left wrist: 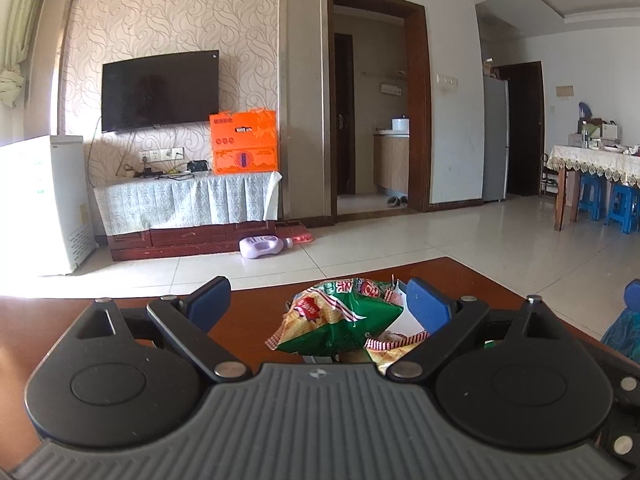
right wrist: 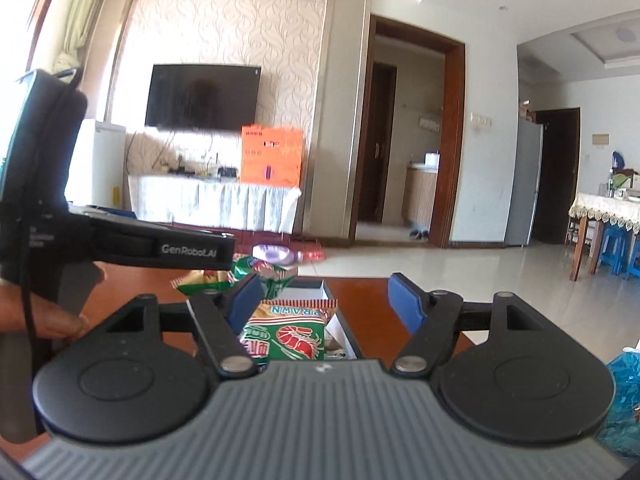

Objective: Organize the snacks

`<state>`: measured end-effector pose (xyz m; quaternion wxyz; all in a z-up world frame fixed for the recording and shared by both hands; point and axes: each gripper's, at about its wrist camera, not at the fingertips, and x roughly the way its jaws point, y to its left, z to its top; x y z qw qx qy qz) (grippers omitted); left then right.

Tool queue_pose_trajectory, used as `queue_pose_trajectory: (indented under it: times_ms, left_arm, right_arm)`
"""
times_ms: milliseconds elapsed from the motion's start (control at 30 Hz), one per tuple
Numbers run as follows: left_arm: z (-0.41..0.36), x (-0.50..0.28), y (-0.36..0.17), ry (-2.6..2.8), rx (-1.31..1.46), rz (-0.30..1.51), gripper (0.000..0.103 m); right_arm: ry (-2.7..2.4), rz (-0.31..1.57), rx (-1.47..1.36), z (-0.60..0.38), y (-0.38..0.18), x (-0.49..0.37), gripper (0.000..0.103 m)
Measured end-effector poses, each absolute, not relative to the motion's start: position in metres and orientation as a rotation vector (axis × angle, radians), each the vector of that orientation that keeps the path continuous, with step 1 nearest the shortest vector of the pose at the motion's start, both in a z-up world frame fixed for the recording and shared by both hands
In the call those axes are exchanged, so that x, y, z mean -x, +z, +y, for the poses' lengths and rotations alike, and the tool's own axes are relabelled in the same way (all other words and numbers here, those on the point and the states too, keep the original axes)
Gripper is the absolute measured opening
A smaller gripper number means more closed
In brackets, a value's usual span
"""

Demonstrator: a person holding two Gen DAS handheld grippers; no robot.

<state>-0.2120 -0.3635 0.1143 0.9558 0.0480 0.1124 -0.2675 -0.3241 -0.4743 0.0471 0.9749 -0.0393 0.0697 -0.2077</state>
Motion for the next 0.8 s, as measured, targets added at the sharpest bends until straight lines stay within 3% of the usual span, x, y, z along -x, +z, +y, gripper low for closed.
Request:
queue_pose_trajectory:
  times_ms: [133, 233, 800]
  left_arm:
    - [-0.338, 0.245, 0.124, -0.521, -0.091, 0.223, 0.098]
    - [-0.321, 0.271, 0.125, -0.51, -0.094, 0.252, 0.101]
    - [-0.254, 0.357, 0.101, -0.455, -0.062, 0.326, 0.103]
  right_arm:
    - [-0.405, 0.14, 0.083, -0.464, 0.046, 0.35, 0.075]
    - [-0.399, 0.147, 0.07, -0.457, 0.045, 0.371, 0.082]
    - [-0.366, 0.245, 0.014, -0.436, 0.03, 0.394, 0.082]
